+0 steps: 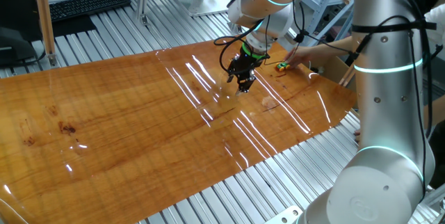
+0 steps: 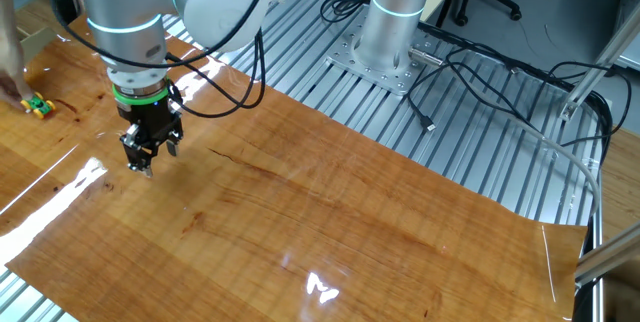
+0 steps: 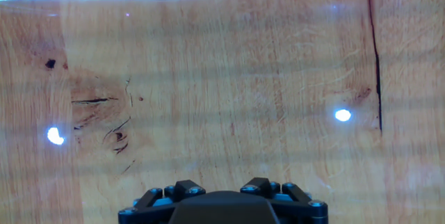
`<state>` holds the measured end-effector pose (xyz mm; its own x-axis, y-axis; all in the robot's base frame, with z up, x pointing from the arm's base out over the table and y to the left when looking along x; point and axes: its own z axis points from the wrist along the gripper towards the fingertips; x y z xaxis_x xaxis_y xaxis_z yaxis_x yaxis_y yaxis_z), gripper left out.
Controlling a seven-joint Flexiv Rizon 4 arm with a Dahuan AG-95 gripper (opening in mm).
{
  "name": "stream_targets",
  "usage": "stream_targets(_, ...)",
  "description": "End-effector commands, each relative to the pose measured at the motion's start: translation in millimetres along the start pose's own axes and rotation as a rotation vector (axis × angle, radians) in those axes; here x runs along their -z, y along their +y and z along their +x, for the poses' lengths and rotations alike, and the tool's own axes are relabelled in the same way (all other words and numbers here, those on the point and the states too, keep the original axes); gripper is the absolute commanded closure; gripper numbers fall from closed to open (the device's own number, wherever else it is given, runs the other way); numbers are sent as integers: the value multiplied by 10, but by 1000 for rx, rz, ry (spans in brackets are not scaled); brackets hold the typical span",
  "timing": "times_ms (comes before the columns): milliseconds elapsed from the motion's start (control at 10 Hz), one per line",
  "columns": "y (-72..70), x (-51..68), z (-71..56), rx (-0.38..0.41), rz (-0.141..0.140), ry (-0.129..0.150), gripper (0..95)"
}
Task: Grasp the moving object
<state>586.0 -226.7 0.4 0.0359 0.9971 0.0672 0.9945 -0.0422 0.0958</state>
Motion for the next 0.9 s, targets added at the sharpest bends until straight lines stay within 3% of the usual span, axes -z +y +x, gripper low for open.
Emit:
stream_targets(100,-10,15,3,3,1,5,380)
stream_targets(300,-9,9,3,13,3,0,380)
stream_targets(600,-3,14,0,40,54,-4,380)
stream_targets(900,0,13,-1,48,69,-8,380)
